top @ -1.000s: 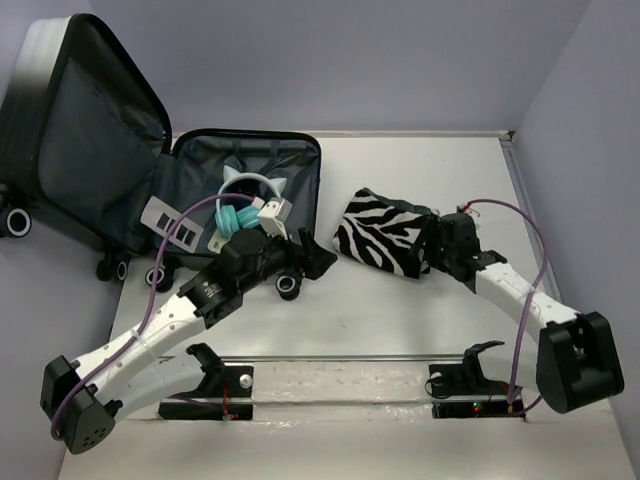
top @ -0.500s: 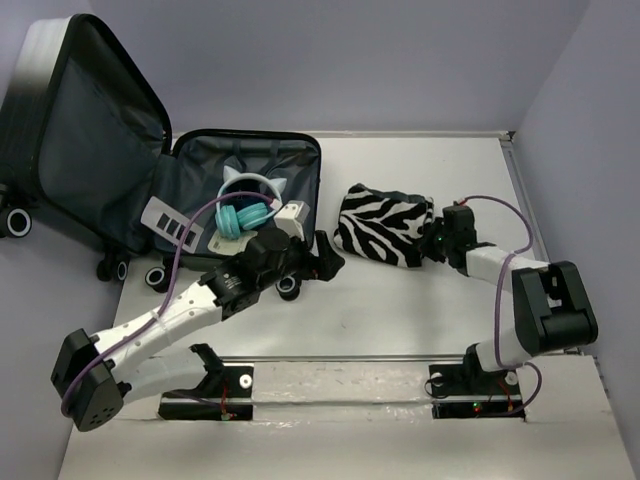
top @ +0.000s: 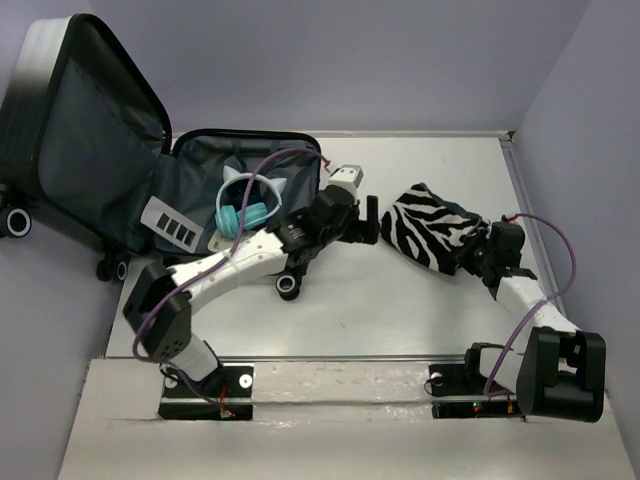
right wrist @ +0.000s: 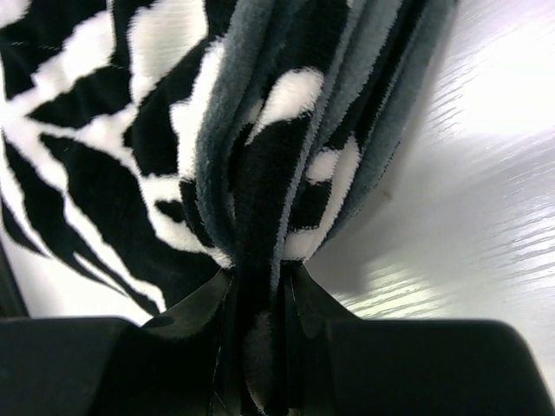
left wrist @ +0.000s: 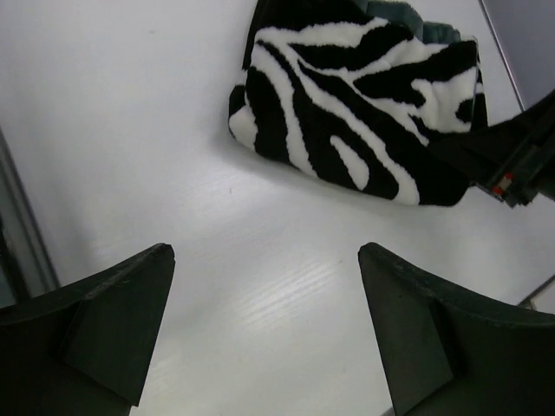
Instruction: Pack the luggage
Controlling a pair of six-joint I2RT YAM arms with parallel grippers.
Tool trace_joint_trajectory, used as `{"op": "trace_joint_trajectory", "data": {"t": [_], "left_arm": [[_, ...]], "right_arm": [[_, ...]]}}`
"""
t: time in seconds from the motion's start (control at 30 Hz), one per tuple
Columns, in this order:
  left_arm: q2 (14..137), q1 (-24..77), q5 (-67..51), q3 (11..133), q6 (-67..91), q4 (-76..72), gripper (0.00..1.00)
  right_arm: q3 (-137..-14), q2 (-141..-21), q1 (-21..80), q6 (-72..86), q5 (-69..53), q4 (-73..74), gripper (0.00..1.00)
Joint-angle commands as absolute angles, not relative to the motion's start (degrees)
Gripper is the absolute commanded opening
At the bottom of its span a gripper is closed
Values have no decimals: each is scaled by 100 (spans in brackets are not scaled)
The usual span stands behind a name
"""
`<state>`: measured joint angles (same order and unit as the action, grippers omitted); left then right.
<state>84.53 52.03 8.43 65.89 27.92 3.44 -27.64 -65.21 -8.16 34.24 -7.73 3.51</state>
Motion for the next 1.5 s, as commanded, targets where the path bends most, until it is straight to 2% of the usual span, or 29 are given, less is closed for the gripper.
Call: {"op": "trace_joint_trajectory", "data": {"t": [0.0,0.1,0.37,0.6,0.8,0.87,0.9,0.93,1.0,1.03,1.1,1.23,1.3,1.47], "left_arm": [[9586,5194,1108,8002,2286,623,99],[10841,5081,914,9109,2057,966,99],[12585,4721,91,11160,1688,1950,99],[13675,4509,-650,12049,1512,2513,99],[14430,4421,-1219,11883,1652,2444,99],[14493,4438,-1658,11734,1740,2155,91],[14493,4456,-1766,11533,1836,2014,83],[14441,4508,-1932,11418,1880,1726,56],[14370,4544,-2178,11155,2047,1460,38],[14301,4570,-2432,11084,2091,1250,22],[14090,4597,-2513,10865,2240,1047,6],[13467,4597,-2645,10188,2425,309,6],[12625,4597,-2523,9863,2592,27,6],[11480,4641,-2032,9721,2637,-202,6]], "right_arm": [[-2672,-6162,-791,3270,-1256,404,7],[-2479,-5942,-791,3226,-1922,369,7],[-1864,-5019,-659,3322,-2813,536,7],[-1890,-5177,-659,3252,-2980,396,7],[-1890,-5194,-659,3269,-2900,316,7],[-1890,-5203,-659,3261,-2892,290,7],[-1890,-5212,-659,3261,-2874,281,7],[-1898,-5221,-659,3269,-2857,273,7],[-1925,-5247,-659,3287,-2821,255,7],[-1934,-5264,-659,3296,-2804,237,7],[-1977,-5308,-659,3331,-2778,176,7],[-2135,-5370,-659,3366,-2681,141,7],[-2284,-5388,-659,3427,-2689,114,7],[-2855,-5326,-606,3559,-2874,149,7]]}}
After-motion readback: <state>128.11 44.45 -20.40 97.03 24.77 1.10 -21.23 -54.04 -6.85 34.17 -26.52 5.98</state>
